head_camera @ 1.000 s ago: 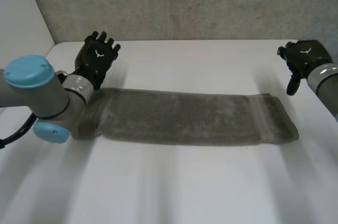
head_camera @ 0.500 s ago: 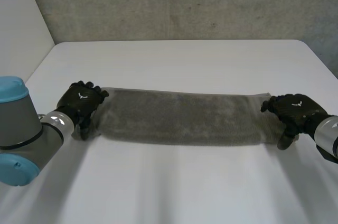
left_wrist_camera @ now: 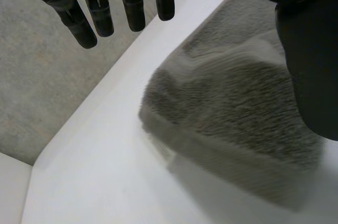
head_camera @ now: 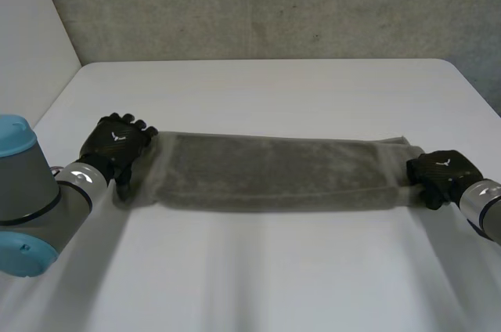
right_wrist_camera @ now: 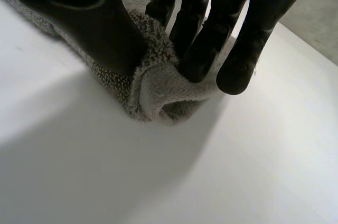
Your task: Fold the towel.
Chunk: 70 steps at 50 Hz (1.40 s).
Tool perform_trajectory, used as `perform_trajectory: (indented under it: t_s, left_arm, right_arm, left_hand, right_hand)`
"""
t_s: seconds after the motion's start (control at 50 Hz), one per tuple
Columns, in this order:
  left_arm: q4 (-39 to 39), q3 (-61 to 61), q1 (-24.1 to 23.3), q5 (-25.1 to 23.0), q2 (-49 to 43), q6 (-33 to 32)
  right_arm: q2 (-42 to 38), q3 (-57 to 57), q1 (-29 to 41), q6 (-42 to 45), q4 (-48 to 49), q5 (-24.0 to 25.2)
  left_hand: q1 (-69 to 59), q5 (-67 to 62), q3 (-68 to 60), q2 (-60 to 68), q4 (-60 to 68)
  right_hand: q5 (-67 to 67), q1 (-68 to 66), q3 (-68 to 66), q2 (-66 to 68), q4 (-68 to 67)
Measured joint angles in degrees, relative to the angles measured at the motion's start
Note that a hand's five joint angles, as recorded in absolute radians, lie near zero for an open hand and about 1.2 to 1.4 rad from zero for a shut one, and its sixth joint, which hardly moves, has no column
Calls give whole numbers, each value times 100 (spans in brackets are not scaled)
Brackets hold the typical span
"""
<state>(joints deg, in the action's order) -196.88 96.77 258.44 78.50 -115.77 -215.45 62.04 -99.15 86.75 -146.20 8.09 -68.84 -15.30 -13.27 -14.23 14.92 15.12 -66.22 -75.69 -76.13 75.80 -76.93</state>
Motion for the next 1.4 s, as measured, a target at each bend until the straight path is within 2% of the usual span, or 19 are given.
perform_trajectory:
  t_s: [0.14, 0.32, 0.38, 0.44, 0.5, 0.62, 0.7, 0.74, 0.88, 0.9, 0.94, 0.96, 0.98, 1.04, 1.14, 1.26, 1.4]
  left_arm:
    - [-122, 65, -1, 7, 83, 47]
    - [-118, 175, 12, 8, 380, 53]
    - [-118, 191, 10, 10, 501, 60]
    - [-119, 179, -6, 14, 622, 81]
    - [-120, 108, -40, 20, 716, 158]
    - [-116, -89, -175, 50, 881, 436]
    - [-114, -155, -316, 76, 962, 599]
    - [-113, -159, -384, 85, 977, 636]
    - [-120, -164, -596, 96, 964, 657]
    - [-123, -175, -628, 97, 955, 656]
    - [-128, -212, -699, 97, 932, 651]
    - [-130, -225, -718, 97, 925, 649]
    - [-134, -254, -761, 97, 912, 648]
    - [-151, -342, -884, 99, 864, 645]
    - [-200, -559, -1187, 160, 729, 646]
    - [-296, -822, -1695, 380, 531, 659]
    - [-356, -951, -2187, 479, 36, 650]
  right_arm:
    - [-38, 167, -220, 286, 58, -505]
    - [266, 598, -1292, 1570, -178, -774]
    - [366, 804, -1313, 1763, -347, -778]
    - [474, 1101, -1036, 1746, -526, -780]
    - [564, 1502, -404, 1405, -632, -827]
    - [534, 2300, 1546, 652, -594, -929]
    - [163, 2559, 2966, 505, -424, -924]
    - [-51, 2574, 3455, 501, -364, -901]
    - [-657, 2376, 4381, 544, -236, -664]
    - [-709, 2330, 4431, 548, -231, -583]
    - [-767, 2228, 4464, 552, -243, -408]
    - [-772, 2204, 4460, 552, -248, -367]
    - [-765, 2152, 4443, 545, -262, -295]
    - [-645, 2016, 4365, 507, -275, -194]
    - [8, 1527, 3957, 287, -247, -94]
    - [980, 608, 3078, -562, -176, -79]
    - [1334, -385, 2153, -983, -127, -84]
  left_hand:
    - [0, 2, 0, 0, 0]
    - [0, 14, 1, -1, 0]
    - [0, 14, 1, -1, 0]
    - [0, 15, 1, -1, 0]
    - [0, 15, 1, -1, 0]
    - [0, 15, 1, -1, 0]
    - [0, 15, 1, -1, 0]
    - [0, 15, 2, -1, 0]
    - [0, 15, 1, -1, 0]
    - [0, 15, 1, -1, 0]
    - [0, 15, 1, -1, 0]
    - [0, 15, 1, -1, 0]
    - [0, 15, 1, -1, 0]
    - [0, 16, 1, -1, 0]
    - [0, 15, 1, -1, 0]
    - [0, 15, 1, -1, 0]
    - [0, 13, 1, -1, 0]
  right_hand:
    - [0, 0, -39, 0, 0]
    - [-18, -26, -80, 0, 0]
    - [-24, -35, -87, 0, 0]
    - [-22, -47, -96, 0, 0]
    - [-22, -56, -109, 0, 0]
    - [-23, -56, -156, 0, -1]
    - [-23, -57, -156, 0, -1]
    - [-23, -57, -156, 0, -1]
    - [-22, -57, -156, 0, -1]
    - [407, 439, 359, -499, 515]
    - [2695, 2590, 2488, -2655, 2650]
    - [3291, 3282, 3146, -3353, 3213]
    - [4553, 4494, 4325, -4581, 4533]
    - [6222, 5939, 5945, -6011, 6074]
    - [6283, 6228, 6191, -6161, 6231]
    - [6283, 6234, 6191, -6161, 6231]
    - [6283, 6235, 6191, -6161, 6231]
